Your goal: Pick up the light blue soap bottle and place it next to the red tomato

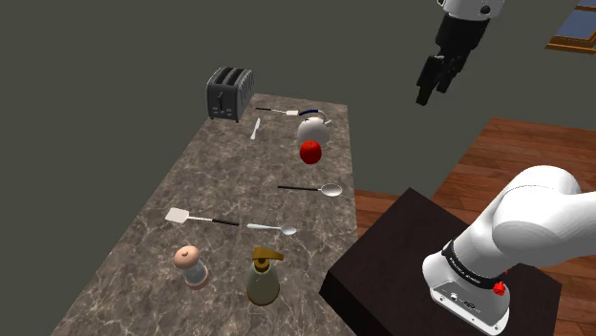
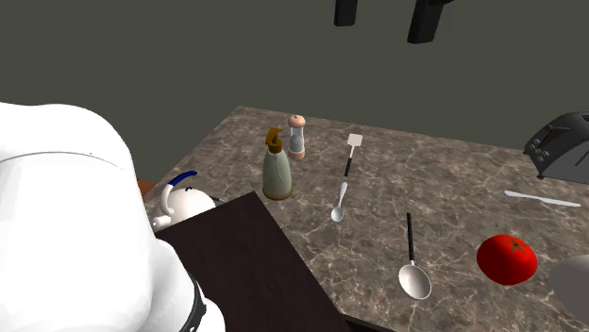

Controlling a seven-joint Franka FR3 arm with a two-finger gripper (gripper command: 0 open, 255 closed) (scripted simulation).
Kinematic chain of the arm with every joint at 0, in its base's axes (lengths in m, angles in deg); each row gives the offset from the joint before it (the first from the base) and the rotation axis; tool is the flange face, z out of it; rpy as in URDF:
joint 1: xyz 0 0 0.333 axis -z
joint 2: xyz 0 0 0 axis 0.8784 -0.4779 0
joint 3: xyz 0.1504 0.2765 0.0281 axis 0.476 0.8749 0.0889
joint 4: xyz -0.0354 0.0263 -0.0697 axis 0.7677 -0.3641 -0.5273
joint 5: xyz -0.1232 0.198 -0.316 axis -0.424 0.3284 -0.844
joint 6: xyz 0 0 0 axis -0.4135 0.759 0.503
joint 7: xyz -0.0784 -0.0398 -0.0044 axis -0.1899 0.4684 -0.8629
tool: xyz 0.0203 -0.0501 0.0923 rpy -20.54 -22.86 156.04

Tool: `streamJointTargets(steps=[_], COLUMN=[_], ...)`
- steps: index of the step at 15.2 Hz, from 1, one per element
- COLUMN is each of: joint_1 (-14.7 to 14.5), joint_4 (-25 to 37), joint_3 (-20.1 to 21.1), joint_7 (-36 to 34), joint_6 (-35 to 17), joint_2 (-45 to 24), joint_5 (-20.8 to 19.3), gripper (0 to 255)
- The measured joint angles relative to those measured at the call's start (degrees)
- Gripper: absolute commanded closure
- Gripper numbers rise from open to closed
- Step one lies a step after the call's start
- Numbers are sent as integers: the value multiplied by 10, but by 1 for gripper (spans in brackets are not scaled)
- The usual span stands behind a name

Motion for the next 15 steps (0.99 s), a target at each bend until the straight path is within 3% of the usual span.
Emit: streamJointTargets(steps=[7,15], joint_1=[-22,-56], joint_4=[-53,-109], joint_3=[47,120], joint_7=[-52,-125], joint_6=[-64,-180], joint_2=[-15,-77], joint_5=[37,89], gripper=[0,0])
